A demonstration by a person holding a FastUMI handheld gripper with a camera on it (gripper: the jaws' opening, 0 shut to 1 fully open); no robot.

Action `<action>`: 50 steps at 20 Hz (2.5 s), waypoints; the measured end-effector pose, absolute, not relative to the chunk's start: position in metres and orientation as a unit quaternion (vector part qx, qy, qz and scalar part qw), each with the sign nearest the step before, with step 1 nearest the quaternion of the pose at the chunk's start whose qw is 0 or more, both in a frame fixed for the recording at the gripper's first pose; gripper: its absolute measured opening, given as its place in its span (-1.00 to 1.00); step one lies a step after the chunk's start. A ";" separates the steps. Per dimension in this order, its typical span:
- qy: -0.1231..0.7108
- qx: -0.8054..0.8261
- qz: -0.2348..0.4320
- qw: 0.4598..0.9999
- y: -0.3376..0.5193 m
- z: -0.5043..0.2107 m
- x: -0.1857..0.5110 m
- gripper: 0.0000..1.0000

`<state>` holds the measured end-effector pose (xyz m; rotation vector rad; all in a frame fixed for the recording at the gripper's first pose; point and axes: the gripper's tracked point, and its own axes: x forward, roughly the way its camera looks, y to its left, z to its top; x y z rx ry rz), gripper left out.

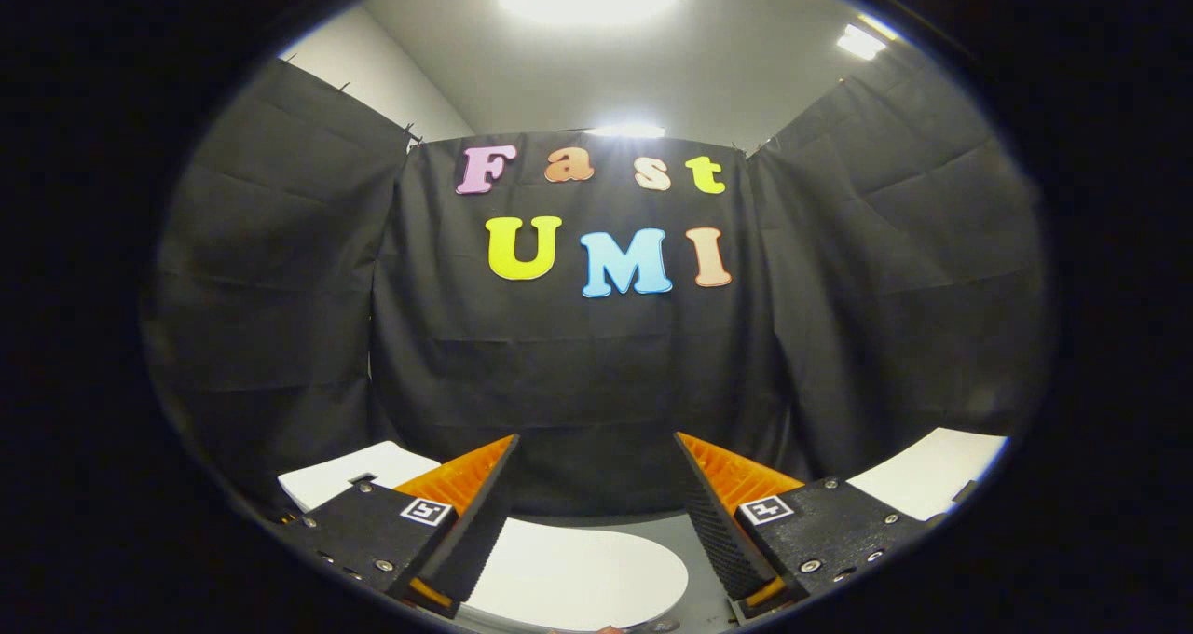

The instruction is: Open the toilet lid.

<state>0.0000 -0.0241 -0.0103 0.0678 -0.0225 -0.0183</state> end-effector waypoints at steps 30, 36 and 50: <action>0.058 0.205 0.036 0.976 -0.050 -0.075 0.018 0.91; 0.120 0.219 0.008 0.968 -0.037 -0.155 -0.007 0.91; 0.194 0.300 -0.046 0.933 -0.043 -0.291 -0.037 0.90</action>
